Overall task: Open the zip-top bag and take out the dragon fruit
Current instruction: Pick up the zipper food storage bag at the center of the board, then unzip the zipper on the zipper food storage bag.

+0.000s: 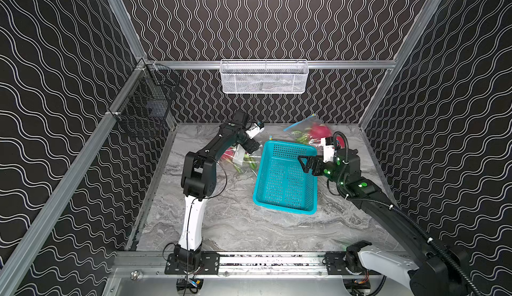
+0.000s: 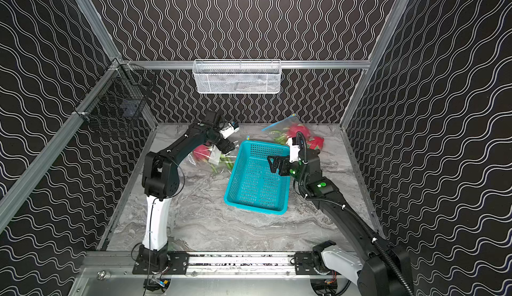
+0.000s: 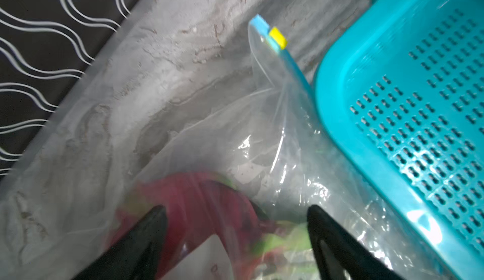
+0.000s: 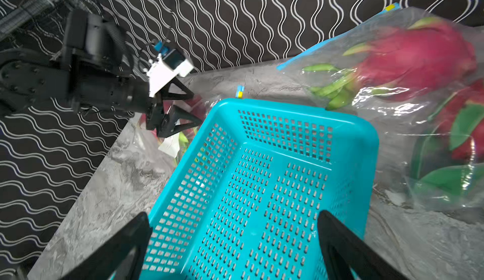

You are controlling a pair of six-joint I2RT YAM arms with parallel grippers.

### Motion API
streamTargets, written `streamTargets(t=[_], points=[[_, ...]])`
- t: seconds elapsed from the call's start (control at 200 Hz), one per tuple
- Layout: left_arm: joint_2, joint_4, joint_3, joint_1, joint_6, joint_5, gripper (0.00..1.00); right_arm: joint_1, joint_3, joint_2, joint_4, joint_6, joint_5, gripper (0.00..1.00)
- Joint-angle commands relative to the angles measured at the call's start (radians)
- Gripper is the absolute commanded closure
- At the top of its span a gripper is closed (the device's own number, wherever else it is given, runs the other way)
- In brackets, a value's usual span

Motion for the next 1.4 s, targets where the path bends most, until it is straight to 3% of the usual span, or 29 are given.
streamTargets(t=[0.0, 0.12, 0.165, 0.215, 0.29, 0.38, 0.55, 0.826, 1.066, 1.396], points=[[0.015, -0.045, 0.009, -0.001, 0.044, 0.046, 0.28, 0.011, 0.02, 0.008, -0.038, -0.01, 0.017, 0.01], [0.029, -0.034, -0.013, -0.004, 0.063, 0.062, 0.3, 0.019, 0.034, 0.014, -0.047, -0.013, 0.017, 0.01], [0.038, -0.033, -0.01, -0.004, 0.065, 0.061, 0.38, 0.023, 0.037, 0.017, -0.05, -0.015, 0.016, 0.02], [0.051, -0.038, -0.002, -0.004, 0.074, 0.057, 0.58, 0.027, 0.043, 0.019, -0.057, -0.016, 0.012, 0.03], [0.062, -0.082, 0.019, -0.004, 0.105, 0.053, 1.0, 0.032, 0.056, 0.022, -0.076, -0.014, 0.014, 0.05], [0.019, -0.117, -0.001, 0.001, 0.134, 0.028, 1.0, 0.043, 0.068, 0.02, -0.093, -0.016, 0.022, 0.06], [-0.251, 0.028, -0.271, 0.02, 0.196, -0.031, 1.0, 0.054, 0.082, 0.03, -0.087, -0.014, 0.019, 0.06], [-0.518, -0.095, -0.428, 0.15, 0.225, 0.042, 1.0, 0.142, 0.143, 0.084, -0.064, -0.019, -0.013, 0.07], [-0.662, -0.255, -0.457, 0.177, 0.221, 0.183, 1.0, 0.24, 0.104, 0.102, 0.092, -0.017, -0.081, 0.05], [-0.807, -0.28, -0.476, 0.177, 0.068, 0.32, 1.0, 0.416, 0.165, 0.217, 0.207, 0.17, -0.075, 0.03]])
